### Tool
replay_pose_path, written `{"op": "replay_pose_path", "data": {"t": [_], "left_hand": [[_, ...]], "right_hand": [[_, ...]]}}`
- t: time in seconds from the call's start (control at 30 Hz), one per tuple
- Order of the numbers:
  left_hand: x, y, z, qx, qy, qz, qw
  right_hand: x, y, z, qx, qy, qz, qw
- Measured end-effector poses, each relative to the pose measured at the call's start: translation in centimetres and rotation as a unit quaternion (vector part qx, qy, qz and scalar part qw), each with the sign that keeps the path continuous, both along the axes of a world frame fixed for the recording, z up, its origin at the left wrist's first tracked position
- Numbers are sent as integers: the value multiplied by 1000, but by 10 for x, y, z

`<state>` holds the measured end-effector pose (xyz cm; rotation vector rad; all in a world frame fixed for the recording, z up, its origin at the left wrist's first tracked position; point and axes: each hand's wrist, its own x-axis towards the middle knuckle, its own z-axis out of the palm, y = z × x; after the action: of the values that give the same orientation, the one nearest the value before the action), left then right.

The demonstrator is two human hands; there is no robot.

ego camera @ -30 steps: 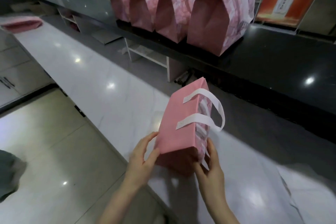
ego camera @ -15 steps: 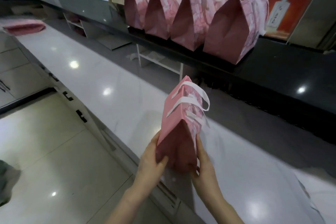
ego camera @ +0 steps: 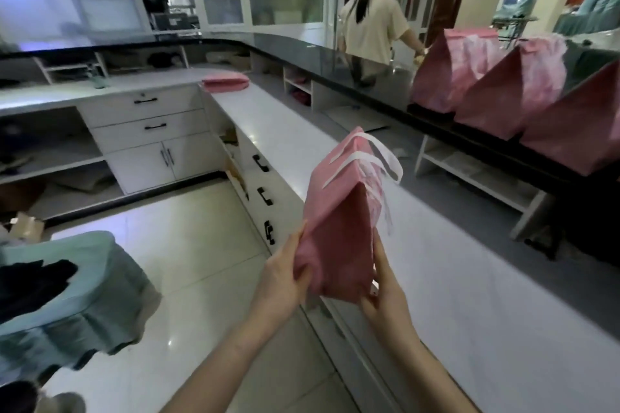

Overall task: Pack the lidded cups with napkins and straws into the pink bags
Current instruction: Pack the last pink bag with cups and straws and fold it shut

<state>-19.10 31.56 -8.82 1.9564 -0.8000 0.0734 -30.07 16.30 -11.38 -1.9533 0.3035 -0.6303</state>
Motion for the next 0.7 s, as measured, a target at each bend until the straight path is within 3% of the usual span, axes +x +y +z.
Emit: {"op": "replay_pose_path", "data": {"t": [0.33,0.7], "left_hand": [[160,2,33,-36,-32,63,997],[324,-141,70,-50,-78,42,995]], "right_hand": [[177,-14,43,-2,-49,85,995],[341,-153,70,-33,-109,64,991]]}}
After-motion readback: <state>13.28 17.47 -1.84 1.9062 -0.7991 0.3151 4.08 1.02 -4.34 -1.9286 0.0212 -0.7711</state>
